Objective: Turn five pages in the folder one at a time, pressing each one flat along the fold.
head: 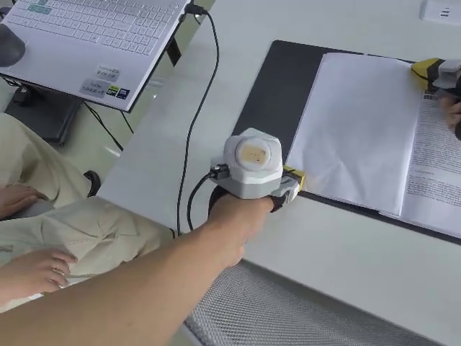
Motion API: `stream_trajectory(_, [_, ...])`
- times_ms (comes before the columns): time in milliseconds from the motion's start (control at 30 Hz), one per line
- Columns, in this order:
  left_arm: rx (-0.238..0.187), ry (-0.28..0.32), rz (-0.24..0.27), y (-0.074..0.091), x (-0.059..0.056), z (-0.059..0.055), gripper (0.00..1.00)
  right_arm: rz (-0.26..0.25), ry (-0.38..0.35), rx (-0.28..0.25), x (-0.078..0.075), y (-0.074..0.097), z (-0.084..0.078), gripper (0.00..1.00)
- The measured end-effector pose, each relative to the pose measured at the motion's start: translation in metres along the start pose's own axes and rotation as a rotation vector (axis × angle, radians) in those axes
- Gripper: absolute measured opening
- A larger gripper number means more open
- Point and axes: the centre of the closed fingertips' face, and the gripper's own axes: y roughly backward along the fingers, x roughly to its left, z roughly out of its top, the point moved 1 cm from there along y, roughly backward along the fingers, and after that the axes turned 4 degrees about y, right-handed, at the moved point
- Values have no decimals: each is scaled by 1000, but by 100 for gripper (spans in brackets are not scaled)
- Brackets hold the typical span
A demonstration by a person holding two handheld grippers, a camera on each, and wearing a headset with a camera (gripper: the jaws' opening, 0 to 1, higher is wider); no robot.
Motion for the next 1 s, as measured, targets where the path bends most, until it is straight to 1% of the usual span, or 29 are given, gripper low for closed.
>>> stream_trajectory(200, [1, -3, 2, 3, -2, 0, 0, 2, -12, -8, -1, -2, 5, 0])
stream_trajectory(267, [2, -2, 2, 5, -4, 1, 0, -6, -9, 2, -3, 0, 3, 0])
stream_trajectory(333, [2, -3, 2, 5, -4, 1, 0, 0, -8, 25, -4, 4, -3, 0])
stream_trajectory(433, [4, -2, 2, 7, -5, 1, 0, 11, -12, 46, -5, 11, -10, 0])
stream_trajectory(500, [5, -3, 3, 8, -6, 1, 0, 21, -16, 61, -3, 18, -19, 0])
stream_trajectory(567, [6, -6, 2, 10, -7, 1, 0, 28, -23, 70, -4, 22, -23, 0])
stream_trajectory(733, [8, -11, 4, 7, -5, 1, 0, 45, -32, 110, -5, 33, -38, 0])
stream_trajectory(967, [6, -15, 2, 6, -4, 1, 0, 63, -39, 133, -7, 50, -52, 0])
stream_trajectory(1000, [6, -13, 3, 6, -4, 1, 0, 67, -35, 143, -5, 55, -58, 0])
